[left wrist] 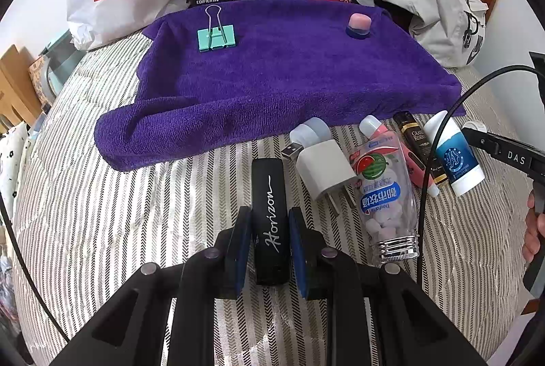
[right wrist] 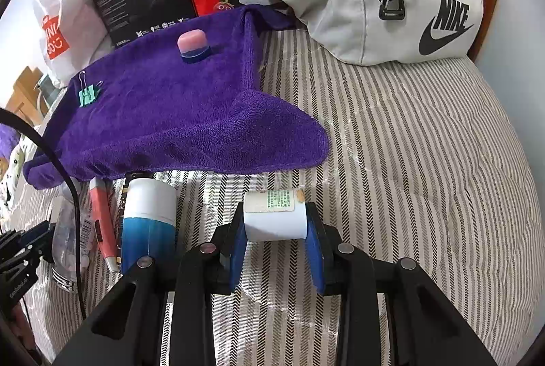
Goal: Organize rigid objects
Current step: 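Grasp the white green-labelled cylinder with the right gripper while the left lifts the power bank, then place the white cylinder beside the pink container with the right gripper while the left carries the power bank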
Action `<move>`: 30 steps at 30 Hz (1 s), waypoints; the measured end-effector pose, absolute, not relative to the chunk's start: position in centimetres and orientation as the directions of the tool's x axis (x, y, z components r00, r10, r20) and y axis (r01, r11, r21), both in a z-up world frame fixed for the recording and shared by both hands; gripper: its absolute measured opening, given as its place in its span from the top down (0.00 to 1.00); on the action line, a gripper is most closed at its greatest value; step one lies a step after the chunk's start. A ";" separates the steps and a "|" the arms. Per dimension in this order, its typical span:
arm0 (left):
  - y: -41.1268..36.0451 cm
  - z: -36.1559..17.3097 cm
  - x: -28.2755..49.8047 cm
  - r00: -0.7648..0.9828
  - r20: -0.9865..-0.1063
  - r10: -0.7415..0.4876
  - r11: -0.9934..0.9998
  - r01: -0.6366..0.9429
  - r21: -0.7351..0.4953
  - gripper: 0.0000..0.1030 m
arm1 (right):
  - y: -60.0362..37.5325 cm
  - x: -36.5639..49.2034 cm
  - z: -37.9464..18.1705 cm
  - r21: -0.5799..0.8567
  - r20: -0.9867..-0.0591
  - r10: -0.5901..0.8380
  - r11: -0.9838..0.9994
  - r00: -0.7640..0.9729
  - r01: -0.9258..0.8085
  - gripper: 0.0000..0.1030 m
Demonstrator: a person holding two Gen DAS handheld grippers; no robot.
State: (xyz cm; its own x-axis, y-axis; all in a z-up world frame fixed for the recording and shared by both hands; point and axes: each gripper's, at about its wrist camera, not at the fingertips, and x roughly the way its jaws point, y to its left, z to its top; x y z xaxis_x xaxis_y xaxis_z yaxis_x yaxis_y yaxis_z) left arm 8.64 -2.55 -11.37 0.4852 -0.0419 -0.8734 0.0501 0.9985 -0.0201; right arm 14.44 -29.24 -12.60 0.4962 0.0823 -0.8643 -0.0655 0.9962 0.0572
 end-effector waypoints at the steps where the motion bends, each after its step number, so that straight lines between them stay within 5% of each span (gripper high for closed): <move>1: -2.5 -11.4 8.7 0.488 -0.872 -0.044 0.998 0.052 -0.021 0.79 | -29.1 14.5 -12.6 0.051 -0.863 0.080 0.996 0.499 -0.072 0.69; 30: 2.9 -6.9 11.6 0.568 -0.817 -0.098 0.994 0.017 -0.108 0.79 | -24.7 15.3 -7.1 0.131 -0.829 0.267 0.947 0.491 -0.294 0.69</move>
